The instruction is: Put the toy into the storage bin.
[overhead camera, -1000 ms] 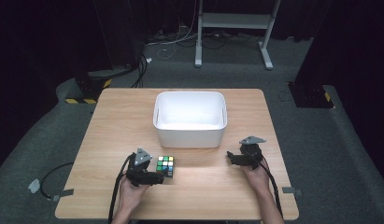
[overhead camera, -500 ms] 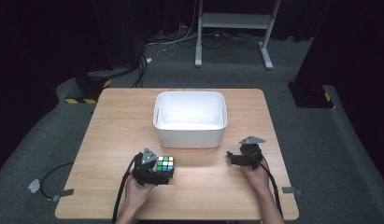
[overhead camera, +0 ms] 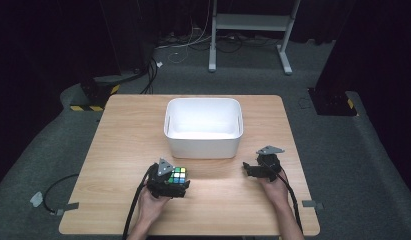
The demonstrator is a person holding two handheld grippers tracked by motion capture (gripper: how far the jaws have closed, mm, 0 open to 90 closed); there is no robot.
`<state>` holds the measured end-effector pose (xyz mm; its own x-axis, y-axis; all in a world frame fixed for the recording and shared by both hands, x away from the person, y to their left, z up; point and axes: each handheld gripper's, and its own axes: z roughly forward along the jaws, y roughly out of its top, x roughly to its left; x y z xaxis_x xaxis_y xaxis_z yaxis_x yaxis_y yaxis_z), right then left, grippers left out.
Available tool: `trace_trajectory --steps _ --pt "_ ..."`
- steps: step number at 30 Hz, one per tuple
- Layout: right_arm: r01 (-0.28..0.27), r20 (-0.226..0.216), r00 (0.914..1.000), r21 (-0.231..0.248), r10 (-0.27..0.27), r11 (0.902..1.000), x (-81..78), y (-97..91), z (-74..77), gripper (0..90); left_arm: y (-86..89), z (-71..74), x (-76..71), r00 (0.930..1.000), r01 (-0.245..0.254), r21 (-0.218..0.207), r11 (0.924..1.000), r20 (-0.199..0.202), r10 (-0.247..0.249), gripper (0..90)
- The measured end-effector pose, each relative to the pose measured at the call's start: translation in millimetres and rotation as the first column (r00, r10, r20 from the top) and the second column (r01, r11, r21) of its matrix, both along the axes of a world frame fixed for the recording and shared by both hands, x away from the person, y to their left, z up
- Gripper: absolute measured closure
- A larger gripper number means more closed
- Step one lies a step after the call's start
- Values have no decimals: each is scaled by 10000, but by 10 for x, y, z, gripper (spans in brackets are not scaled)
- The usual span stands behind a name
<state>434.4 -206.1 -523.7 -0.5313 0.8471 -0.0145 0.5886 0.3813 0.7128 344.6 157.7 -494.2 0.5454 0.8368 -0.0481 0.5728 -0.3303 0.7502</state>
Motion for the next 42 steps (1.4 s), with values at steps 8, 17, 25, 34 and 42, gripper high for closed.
trace_trajectory --steps 8,17,25,34,42 --pt "2 -2 10000 1 -2 10000 0 0 0 211 -25 -57 39 9999 -91 176 9998 57 90 44" --pt "3 -3 10000 1 -3 10000 0 0 0 211 -45 -136 84 9999 -147 153 9998 20 147 44" --pt "-1 5 10000 -5 1 10000 0 0 0 211 -55 -183 92 9995 -309 222 9993 93 307 67" --pt "-1 6 10000 -4 1 10000 0 0 0 211 -62 -200 85 9998 -185 99 9998 69 185 118" --pt "-1 4 10000 -2 1 10000 0 0 0 211 -81 -201 67 9995 -239 188 9995 206 235 146"
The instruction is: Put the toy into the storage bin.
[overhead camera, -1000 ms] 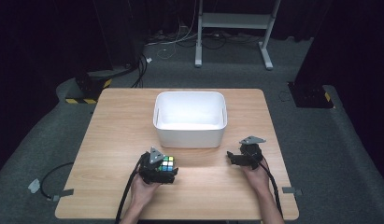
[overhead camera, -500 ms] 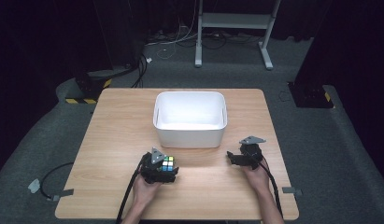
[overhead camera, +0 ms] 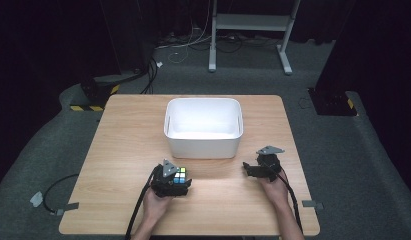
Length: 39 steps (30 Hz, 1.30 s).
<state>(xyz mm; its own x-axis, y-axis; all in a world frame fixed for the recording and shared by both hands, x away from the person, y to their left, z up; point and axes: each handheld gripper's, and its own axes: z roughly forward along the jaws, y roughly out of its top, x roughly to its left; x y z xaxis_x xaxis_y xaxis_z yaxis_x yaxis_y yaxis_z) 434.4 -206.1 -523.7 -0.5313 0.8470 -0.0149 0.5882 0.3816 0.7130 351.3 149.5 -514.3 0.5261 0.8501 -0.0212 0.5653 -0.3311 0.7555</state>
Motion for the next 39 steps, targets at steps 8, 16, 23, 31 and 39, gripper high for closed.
trace_trajectory --steps 8,16,23,31,39 --pt "7 3 10000 -4 -7 10000 -1 0 0 211 2 1 0 10000 33 25 10000 -2 -33 149" --pt "19 3 10000 -3 -19 10000 -2 1 0 211 -1 8 19 10000 -42 62 10000 -20 42 152" --pt "17 5 10000 -6 -17 10000 -2 1 0 211 12 31 6 10000 -68 -27 10000 45 68 152" --pt "21 7 10000 -9 -21 10000 -2 1 0 211 10 78 -6 9999 124 -148 9998 79 -123 153" --pt "18 11 10000 -14 -18 10000 -2 1 0 212 0 158 -16 9992 403 -374 9985 18 -403 153"
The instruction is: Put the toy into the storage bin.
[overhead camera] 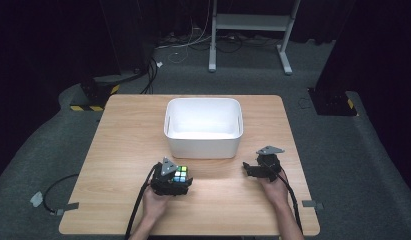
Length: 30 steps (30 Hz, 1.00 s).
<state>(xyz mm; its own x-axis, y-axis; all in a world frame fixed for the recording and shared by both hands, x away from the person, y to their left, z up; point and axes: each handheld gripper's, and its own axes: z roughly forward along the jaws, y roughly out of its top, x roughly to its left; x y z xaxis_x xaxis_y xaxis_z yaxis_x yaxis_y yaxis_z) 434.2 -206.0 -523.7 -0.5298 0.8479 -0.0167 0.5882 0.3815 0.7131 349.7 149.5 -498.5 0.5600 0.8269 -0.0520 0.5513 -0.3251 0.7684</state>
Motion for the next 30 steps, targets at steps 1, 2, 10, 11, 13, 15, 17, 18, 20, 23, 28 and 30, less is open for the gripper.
trace_trajectory --steps 1,2,10,11,13,15,17,18,20,23,28,30 --pt "0 0 10000 0 0 10000 0 0 0 212 0 0 0 10000 0 0 10000 0 0 153" --pt "1 -4 10000 2 -1 10000 0 0 0 211 -5 20 -10 10000 14 53 10000 2 -14 153" --pt "8 -5 10000 6 -8 10000 -1 1 0 211 -7 155 -68 9996 286 115 9995 55 -286 153" --pt "8 -5 10000 6 -8 10000 -1 1 0 211 -7 155 -68 9996 286 115 9995 55 -286 153" --pt "15 -4 10000 6 -15 10000 -1 1 0 212 -15 179 -79 9993 376 93 9992 40 -376 153" --pt "17 -4 10000 6 -17 10000 -1 2 0 211 -18 201 -86 9988 472 50 9989 94 -472 153" --pt "15 4 10000 1 -15 10000 -2 2 0 212 -24 224 -93 9985 526 -16 9986 123 -526 153" --pt "15 2 10000 0 -15 10000 -2 2 0 212 -30 235 -95 9984 545 -52 9985 126 -545 154" --pt "14 3 10000 -2 -14 10000 -2 2 0 211 -39 255 -93 9981 601 -47 9982 110 -600 154" --pt "26 -4 10000 4 -26 10000 -3 2 0 212 -51 287 -70 9974 726 -118 9973 33 -725 154" --pt "26 4 10000 -4 -26 10000 -3 2 0 212 -70 350 -44 9965 824 -150 9965 -98 -825 154" --pt "26 4 10000 -3 -26 10000 -3 2 0 212 -78 397 -31 9957 916 -200 9956 -86 -918 154"
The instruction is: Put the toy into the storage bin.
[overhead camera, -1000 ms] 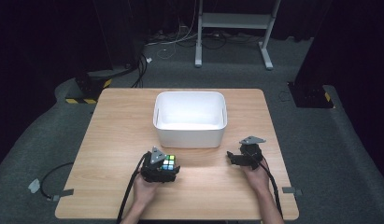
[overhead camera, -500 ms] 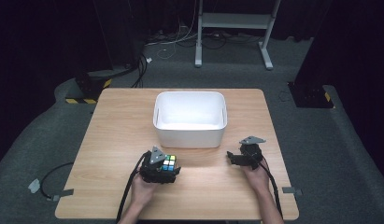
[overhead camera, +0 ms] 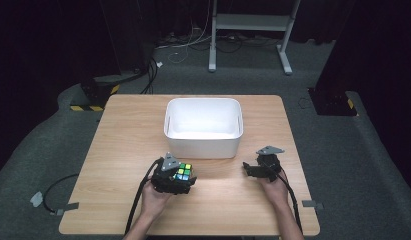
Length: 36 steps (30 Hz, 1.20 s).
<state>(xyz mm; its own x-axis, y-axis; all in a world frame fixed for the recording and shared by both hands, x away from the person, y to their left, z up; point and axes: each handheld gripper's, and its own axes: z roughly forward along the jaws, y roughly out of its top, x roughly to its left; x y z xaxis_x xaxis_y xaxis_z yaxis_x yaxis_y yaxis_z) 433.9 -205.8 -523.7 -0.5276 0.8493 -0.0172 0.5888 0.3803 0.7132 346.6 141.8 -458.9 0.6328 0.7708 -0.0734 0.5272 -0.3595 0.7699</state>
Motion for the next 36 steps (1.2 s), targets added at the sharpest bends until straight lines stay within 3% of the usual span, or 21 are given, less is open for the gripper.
trace_trajectory --steps 8,16,20,36 --pt "3 0 10000 2 -3 10000 0 0 0 212 -71 146 75 9998 169 -451 9988 48 -167 154" --pt "5 -2 10000 1 -5 10000 0 0 0 212 -129 227 138 9992 396 -268 9989 -15 -396 154" --pt "6 -3 10000 1 -6 10000 0 0 0 212 -98 272 156 9991 404 -486 9980 -97 -409 154" --pt "5 -3 10000 2 -5 10000 0 0 0 212 -48 410 200 9995 327 -569 9978 23 -326 155"
